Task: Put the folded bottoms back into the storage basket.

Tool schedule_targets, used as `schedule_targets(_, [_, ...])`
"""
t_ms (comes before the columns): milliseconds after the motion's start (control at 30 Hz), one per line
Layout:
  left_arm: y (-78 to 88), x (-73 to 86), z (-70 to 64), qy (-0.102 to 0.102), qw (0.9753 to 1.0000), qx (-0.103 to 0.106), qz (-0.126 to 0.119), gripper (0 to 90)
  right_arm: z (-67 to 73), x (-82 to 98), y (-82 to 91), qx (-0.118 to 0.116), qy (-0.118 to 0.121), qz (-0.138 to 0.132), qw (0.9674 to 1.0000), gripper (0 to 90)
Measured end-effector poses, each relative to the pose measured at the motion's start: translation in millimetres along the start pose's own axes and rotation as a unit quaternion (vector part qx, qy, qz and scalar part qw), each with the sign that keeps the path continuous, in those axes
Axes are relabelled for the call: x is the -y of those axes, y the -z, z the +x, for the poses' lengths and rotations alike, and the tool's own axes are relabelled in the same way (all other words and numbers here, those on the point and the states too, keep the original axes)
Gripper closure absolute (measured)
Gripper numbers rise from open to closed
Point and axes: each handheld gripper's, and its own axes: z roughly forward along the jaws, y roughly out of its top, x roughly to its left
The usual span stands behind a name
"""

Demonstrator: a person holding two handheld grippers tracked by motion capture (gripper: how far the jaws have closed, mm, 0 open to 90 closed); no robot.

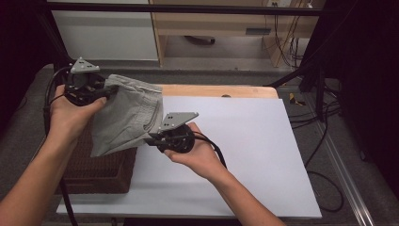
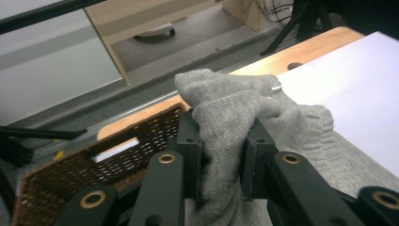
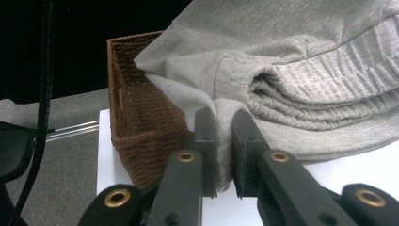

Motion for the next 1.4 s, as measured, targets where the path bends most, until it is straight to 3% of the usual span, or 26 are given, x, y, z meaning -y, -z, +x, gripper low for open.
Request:
schedule_targets(733, [10.0, 19.7, 31.4, 0.02, 0.9995, -0.02, 0.012, 73.3, 6.2, -13.4, -37.1, -0.015, 0.004, -0.011, 0.9998, 82.7])
schedule_targets(1233, [13.6, 37.4, 55.6, 0.046, 0.9984, -0.031, 0.012, 73.1, 10.1, -13.2, -67.2, -0.021, 0.005, -0.008, 0.9997, 82.7])
schedule_targets(1400, [11.3, 45.8, 64.8, 0.068, 0.9971, -0.032, 0.013, 73.1, 8.3, -12.2, -75.9, -0.022, -0.004, -0.008, 0.9997, 82.7])
